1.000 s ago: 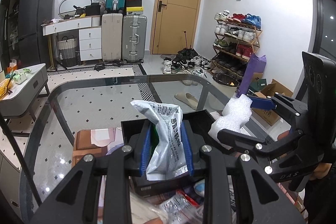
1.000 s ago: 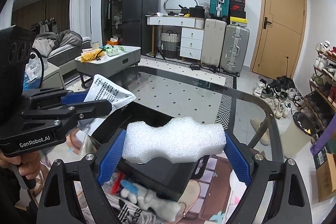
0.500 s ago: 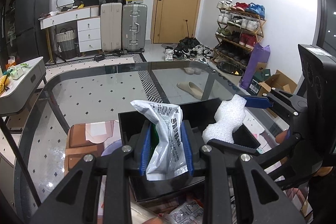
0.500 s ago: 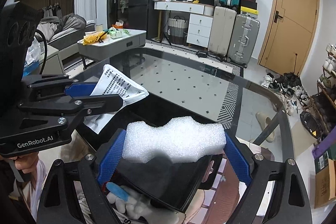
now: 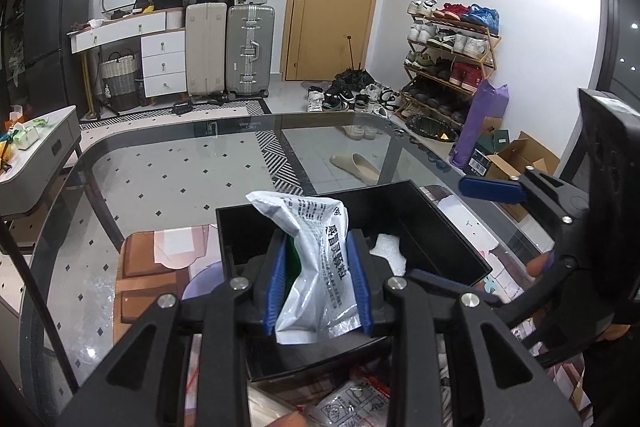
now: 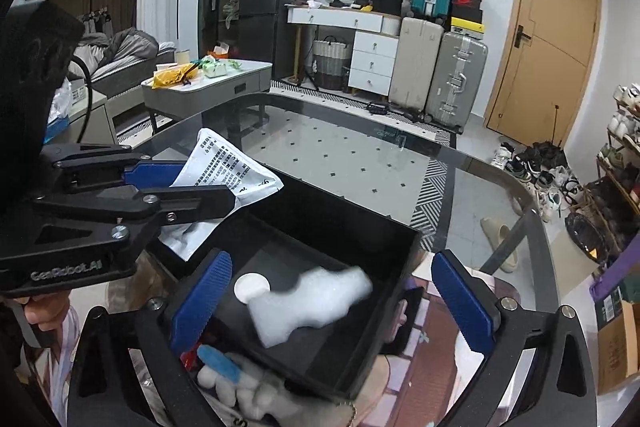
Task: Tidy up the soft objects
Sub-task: 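Open the left gripper to drop the white sachet into the box, then withdraw the left gripper from the box back over the table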
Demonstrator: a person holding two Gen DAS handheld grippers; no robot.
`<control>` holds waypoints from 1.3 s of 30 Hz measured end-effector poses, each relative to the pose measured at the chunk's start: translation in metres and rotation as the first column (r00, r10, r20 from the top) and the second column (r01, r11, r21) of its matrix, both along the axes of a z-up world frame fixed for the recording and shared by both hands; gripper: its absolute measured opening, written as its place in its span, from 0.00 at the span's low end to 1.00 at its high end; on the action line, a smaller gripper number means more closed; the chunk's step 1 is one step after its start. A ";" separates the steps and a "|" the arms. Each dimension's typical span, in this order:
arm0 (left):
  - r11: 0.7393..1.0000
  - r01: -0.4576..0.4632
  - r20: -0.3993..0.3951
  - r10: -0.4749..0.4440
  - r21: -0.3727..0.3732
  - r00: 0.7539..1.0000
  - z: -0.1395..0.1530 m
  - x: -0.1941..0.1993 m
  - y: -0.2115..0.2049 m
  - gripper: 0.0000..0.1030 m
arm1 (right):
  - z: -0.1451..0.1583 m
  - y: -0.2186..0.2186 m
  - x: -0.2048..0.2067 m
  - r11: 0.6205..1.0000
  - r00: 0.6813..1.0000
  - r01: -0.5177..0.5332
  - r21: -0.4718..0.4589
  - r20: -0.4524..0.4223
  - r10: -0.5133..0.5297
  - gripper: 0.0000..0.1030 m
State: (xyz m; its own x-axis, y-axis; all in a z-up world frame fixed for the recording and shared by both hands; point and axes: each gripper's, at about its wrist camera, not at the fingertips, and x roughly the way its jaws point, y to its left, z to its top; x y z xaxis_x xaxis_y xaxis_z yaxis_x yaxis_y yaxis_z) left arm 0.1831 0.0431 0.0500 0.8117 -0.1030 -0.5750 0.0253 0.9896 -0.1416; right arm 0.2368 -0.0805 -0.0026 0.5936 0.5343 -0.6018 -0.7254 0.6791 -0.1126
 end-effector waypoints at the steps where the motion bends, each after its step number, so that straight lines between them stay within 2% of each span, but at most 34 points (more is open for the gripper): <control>1: 1.000 0.004 -0.009 -0.005 -0.003 1.000 -0.001 0.000 -0.001 0.38 | 0.001 -0.003 -0.001 1.000 1.000 0.007 0.003 0.000 -0.007 0.99; 2: 1.000 0.007 -0.015 -0.007 -0.009 1.000 -0.001 0.000 -0.002 0.48 | 0.003 -0.006 -0.003 1.000 1.000 0.020 0.006 0.000 -0.020 0.99; 4: 1.000 0.016 -0.002 -0.016 -0.027 1.000 0.001 -0.003 -0.003 0.52 | 0.005 -0.013 -0.008 0.999 0.999 0.041 0.017 0.007 -0.041 0.99; 6: 1.000 0.010 0.008 -0.010 -0.029 1.000 0.004 -0.008 -0.004 0.61 | 0.009 -0.021 -0.013 0.997 0.997 0.069 0.042 0.018 -0.070 0.99; 8: 1.000 -0.003 0.019 0.004 -0.026 1.000 0.007 -0.013 -0.004 0.88 | 0.011 -0.030 -0.019 0.994 0.996 0.090 0.062 0.015 -0.091 0.99; 10: 0.999 -0.021 0.044 0.023 -0.030 0.999 0.011 -0.021 -0.003 0.95 | 0.012 -0.039 -0.025 0.992 0.995 0.103 0.077 0.002 -0.104 0.99; 14: 0.999 -0.039 0.051 0.040 -0.010 0.998 0.014 -0.033 -0.003 1.00 | 0.016 -0.053 -0.037 0.988 0.992 0.124 0.097 -0.001 -0.125 0.99; 18: 0.998 -0.053 0.065 0.052 0.016 0.997 0.015 -0.047 -0.001 1.00 | 0.016 -0.063 -0.050 0.983 0.989 0.146 0.107 -0.016 -0.145 0.99; 27: 0.996 -0.085 0.069 0.087 -0.021 0.994 0.012 -0.078 0.007 1.00 | 0.015 -0.081 -0.074 0.980 0.986 0.165 0.108 -0.032 -0.163 0.99; 33: 0.994 -0.110 0.088 0.111 -0.015 0.990 0.008 -0.094 0.008 1.00 | 0.009 -0.090 -0.087 0.983 0.987 0.160 0.090 -0.047 -0.156 0.99; 39: 0.994 -0.105 0.070 0.103 0.014 0.992 -0.004 -0.107 0.003 1.00 | 0.003 -0.098 -0.099 0.985 0.987 0.150 0.084 -0.077 -0.144 0.99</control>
State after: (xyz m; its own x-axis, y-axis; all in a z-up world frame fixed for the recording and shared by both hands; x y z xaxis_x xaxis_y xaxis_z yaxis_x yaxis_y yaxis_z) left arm 0.0757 0.0463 0.0465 0.8553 -0.0062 -0.5181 -0.0687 0.9897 -0.1252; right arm 0.1382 -0.1789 0.0002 0.6277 0.4979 -0.5984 -0.6210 0.7838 0.0008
